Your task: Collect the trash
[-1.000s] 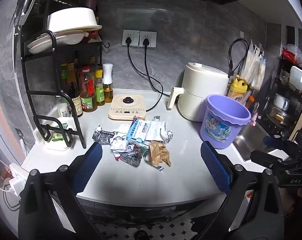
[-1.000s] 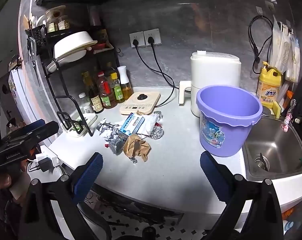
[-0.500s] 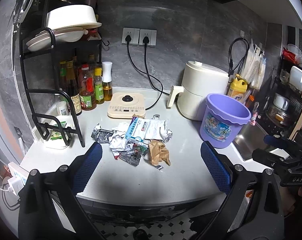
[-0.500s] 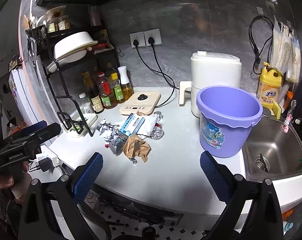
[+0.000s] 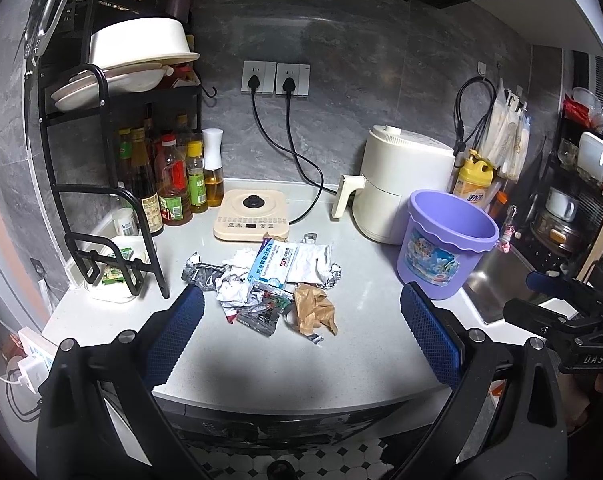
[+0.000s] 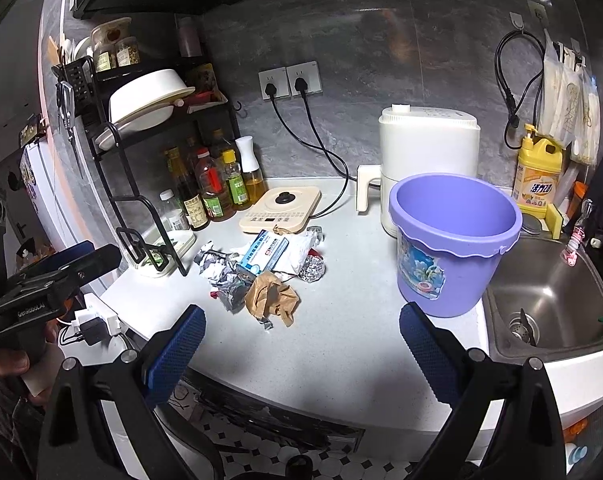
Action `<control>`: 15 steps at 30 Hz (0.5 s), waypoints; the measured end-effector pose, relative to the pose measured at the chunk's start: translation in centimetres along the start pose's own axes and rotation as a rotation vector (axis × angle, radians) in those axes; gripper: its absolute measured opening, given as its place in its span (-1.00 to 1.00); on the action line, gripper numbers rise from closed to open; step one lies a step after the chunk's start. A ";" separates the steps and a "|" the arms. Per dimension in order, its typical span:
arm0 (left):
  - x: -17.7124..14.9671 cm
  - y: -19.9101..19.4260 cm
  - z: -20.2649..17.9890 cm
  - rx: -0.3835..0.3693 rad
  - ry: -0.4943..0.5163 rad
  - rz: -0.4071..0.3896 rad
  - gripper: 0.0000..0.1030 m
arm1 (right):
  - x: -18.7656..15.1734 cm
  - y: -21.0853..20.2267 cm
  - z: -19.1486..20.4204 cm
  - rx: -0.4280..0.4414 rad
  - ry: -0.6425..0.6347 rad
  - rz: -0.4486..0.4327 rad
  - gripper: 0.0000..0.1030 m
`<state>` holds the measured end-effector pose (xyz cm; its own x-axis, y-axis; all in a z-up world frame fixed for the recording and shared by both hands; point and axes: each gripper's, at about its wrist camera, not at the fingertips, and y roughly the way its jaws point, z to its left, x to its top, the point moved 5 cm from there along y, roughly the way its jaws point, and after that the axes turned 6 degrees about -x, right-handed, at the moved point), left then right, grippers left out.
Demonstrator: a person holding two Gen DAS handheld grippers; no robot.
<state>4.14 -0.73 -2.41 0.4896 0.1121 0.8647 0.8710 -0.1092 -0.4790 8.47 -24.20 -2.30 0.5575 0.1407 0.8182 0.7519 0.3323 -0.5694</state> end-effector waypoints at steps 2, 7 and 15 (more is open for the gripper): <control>0.0 0.0 -0.1 0.000 -0.005 -0.001 0.90 | 0.0 0.0 0.0 0.000 -0.004 0.000 0.85; 0.0 -0.1 0.1 0.010 -0.010 -0.001 0.90 | -0.1 0.0 -0.1 0.006 -0.002 0.003 0.85; -0.1 -0.9 -0.4 0.020 -0.006 -0.010 0.90 | 0.1 -0.3 -0.1 0.021 0.002 0.002 0.85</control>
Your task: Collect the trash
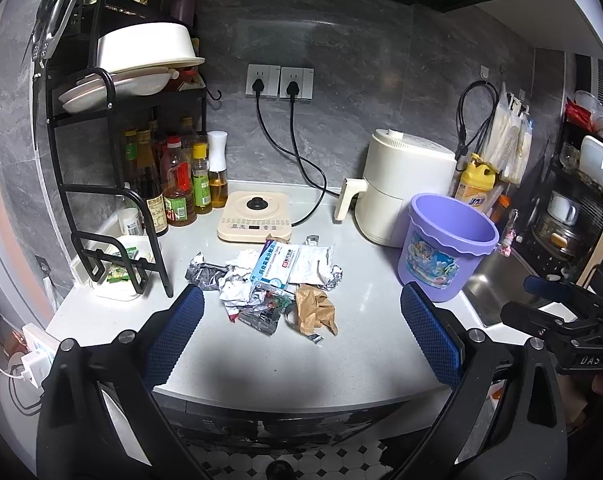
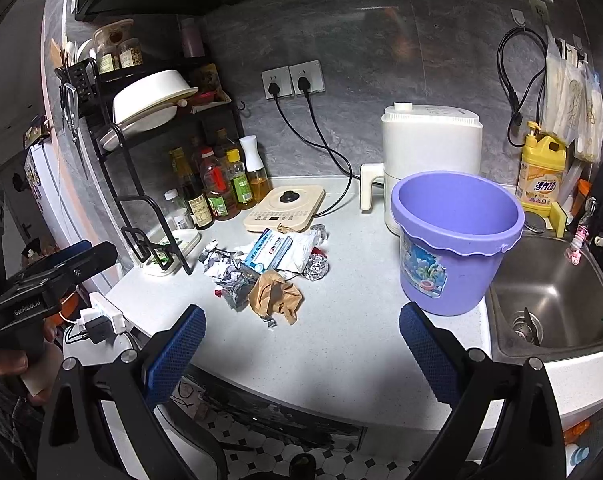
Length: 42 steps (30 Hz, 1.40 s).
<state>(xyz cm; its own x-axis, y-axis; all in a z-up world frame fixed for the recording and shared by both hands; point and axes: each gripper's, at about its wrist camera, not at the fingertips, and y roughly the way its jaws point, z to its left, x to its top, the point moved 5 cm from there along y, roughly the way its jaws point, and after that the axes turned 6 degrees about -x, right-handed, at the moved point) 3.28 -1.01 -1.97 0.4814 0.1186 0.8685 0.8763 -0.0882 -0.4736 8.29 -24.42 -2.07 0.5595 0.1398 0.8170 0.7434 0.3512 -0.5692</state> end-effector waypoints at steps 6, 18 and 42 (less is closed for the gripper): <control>0.1 -0.4 -0.1 0.005 0.001 0.001 0.90 | -0.1 -0.1 0.0 0.012 0.007 -0.003 0.85; 0.1 -0.6 0.7 0.012 -0.008 0.005 0.90 | 0.1 0.4 0.4 0.024 0.007 -0.003 0.85; -1.9 13.5 10.9 -0.059 -0.130 0.185 0.62 | -0.6 14.9 2.7 0.089 0.062 0.206 0.49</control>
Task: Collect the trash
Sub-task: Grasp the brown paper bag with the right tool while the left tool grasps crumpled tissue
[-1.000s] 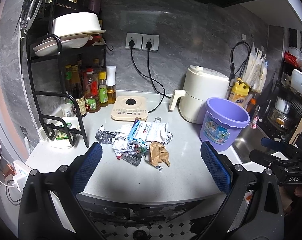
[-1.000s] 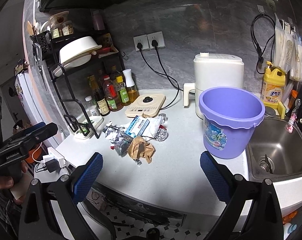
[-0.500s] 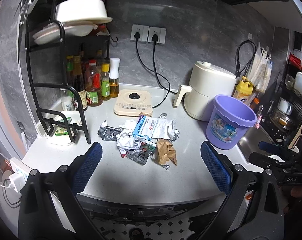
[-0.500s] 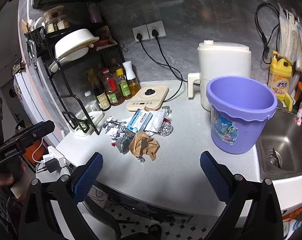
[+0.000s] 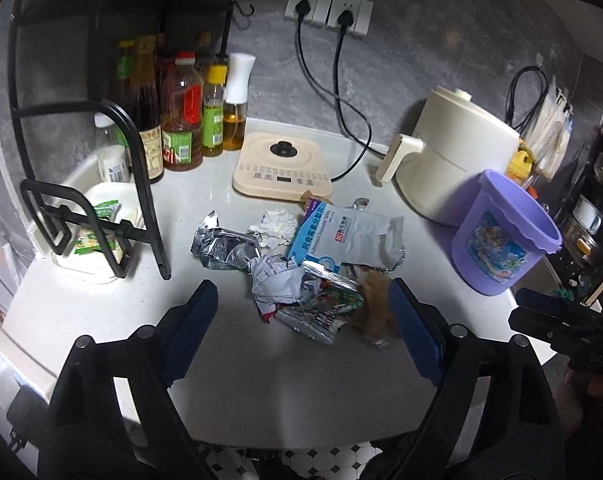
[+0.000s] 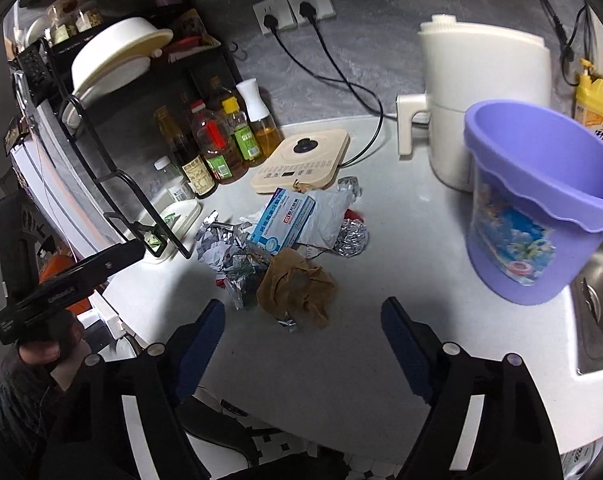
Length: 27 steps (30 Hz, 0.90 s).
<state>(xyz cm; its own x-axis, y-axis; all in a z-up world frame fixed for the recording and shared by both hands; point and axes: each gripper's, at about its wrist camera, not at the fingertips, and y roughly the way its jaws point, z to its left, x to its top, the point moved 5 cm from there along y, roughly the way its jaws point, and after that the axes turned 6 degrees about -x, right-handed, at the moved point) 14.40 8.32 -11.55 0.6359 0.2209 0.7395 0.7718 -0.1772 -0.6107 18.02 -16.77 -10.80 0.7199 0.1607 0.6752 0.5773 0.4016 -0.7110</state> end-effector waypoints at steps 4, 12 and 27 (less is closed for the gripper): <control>0.4 3.3 1.5 -0.020 -0.011 0.046 0.51 | 0.7 3.2 0.6 0.011 0.004 0.047 0.42; 0.5 8.7 3.6 -0.056 -0.008 0.140 0.13 | 1.4 8.9 1.6 0.005 0.004 0.135 0.39; 1.9 10.4 5.0 -0.133 -0.013 0.197 -0.62 | 1.0 16.7 1.4 -0.093 -0.024 0.287 0.63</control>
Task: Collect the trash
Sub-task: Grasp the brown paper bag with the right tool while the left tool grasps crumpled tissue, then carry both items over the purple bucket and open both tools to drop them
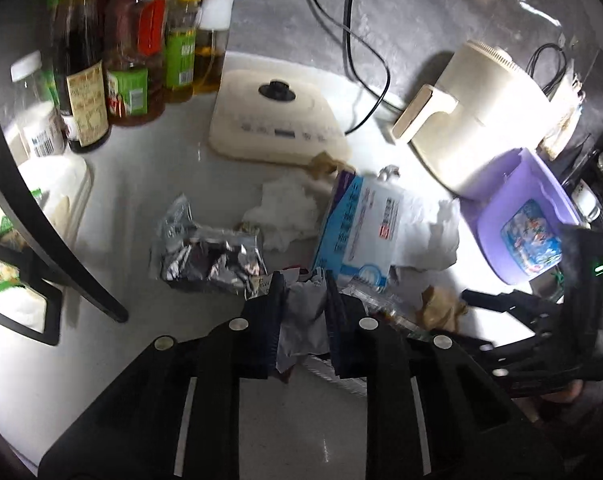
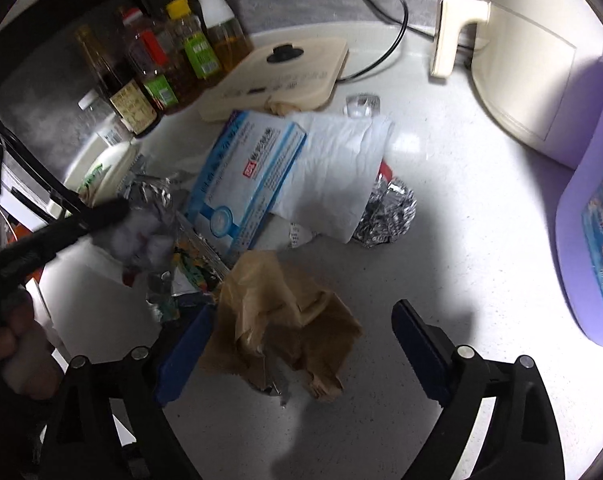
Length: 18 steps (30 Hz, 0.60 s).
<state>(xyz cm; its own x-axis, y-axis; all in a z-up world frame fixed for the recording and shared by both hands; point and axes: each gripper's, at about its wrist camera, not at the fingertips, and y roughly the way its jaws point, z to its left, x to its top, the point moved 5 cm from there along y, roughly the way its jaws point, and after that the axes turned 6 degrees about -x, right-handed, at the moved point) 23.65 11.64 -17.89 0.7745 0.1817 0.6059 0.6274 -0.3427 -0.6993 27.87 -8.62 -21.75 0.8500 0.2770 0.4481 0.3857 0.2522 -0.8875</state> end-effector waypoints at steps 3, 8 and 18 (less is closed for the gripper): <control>0.7 -1.0 -0.1 -0.011 0.003 -0.023 -0.62 | 0.0 0.6 0.4 0.026 -0.018 0.024 0.14; 1.6 -2.7 -0.8 -0.002 0.002 -0.081 -0.62 | 0.6 -0.2 0.2 0.069 -0.025 0.015 -0.49; 3.4 -6.4 -4.3 0.047 -0.001 -0.225 -0.62 | 2.4 -6.4 -2.0 0.140 -0.057 -0.159 -0.67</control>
<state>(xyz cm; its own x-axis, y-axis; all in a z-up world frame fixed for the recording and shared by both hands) 21.88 10.45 -9.70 0.6148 0.2493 0.7483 0.7873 -0.2499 -0.5636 28.20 -11.45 -15.25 0.7592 0.2747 0.5900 0.4562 0.4220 -0.7835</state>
